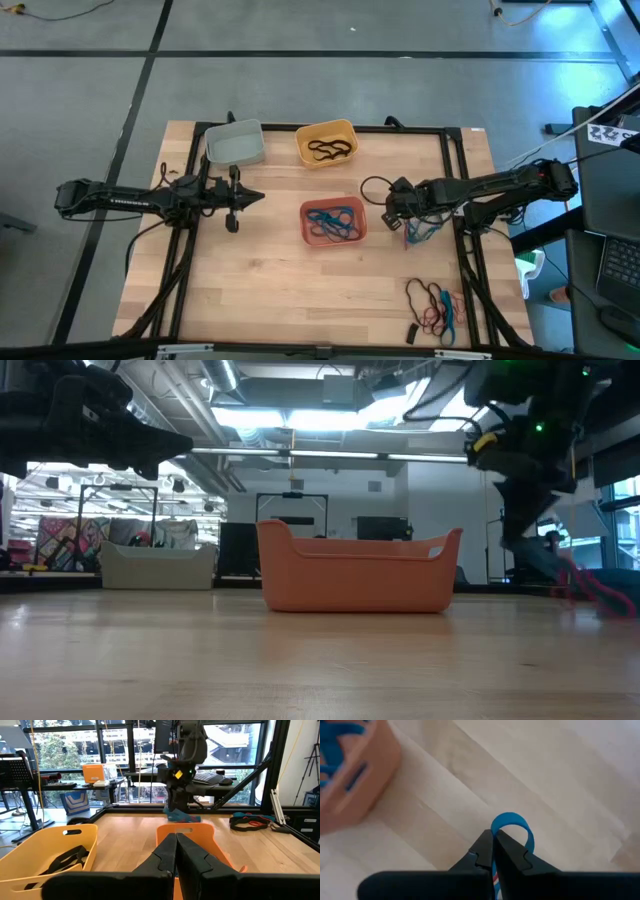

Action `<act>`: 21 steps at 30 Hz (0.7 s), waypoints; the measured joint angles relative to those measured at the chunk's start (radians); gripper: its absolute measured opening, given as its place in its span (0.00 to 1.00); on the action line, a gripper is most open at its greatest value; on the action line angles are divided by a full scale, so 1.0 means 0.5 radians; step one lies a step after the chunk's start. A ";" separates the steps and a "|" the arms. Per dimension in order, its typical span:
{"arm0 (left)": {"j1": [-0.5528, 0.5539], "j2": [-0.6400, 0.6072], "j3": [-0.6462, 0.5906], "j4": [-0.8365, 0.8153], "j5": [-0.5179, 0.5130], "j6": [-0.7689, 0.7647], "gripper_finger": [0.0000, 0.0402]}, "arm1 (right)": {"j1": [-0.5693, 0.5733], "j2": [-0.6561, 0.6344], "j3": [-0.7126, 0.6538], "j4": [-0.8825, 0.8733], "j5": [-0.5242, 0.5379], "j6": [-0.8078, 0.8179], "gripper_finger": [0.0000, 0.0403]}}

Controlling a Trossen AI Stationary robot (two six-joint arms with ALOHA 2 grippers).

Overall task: Sort rubber bands into baskets
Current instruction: Put the blue rubber band into the orange bin

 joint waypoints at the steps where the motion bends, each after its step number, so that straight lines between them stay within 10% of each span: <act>1: 0.001 0.000 0.000 0.000 0.000 0.000 0.01 | 0.000 0.000 0.023 0.000 0.016 -0.014 0.03; 21: 0.000 -0.001 0.000 0.000 0.000 0.002 0.01 | 0.000 0.000 0.199 0.036 0.614 -0.333 0.04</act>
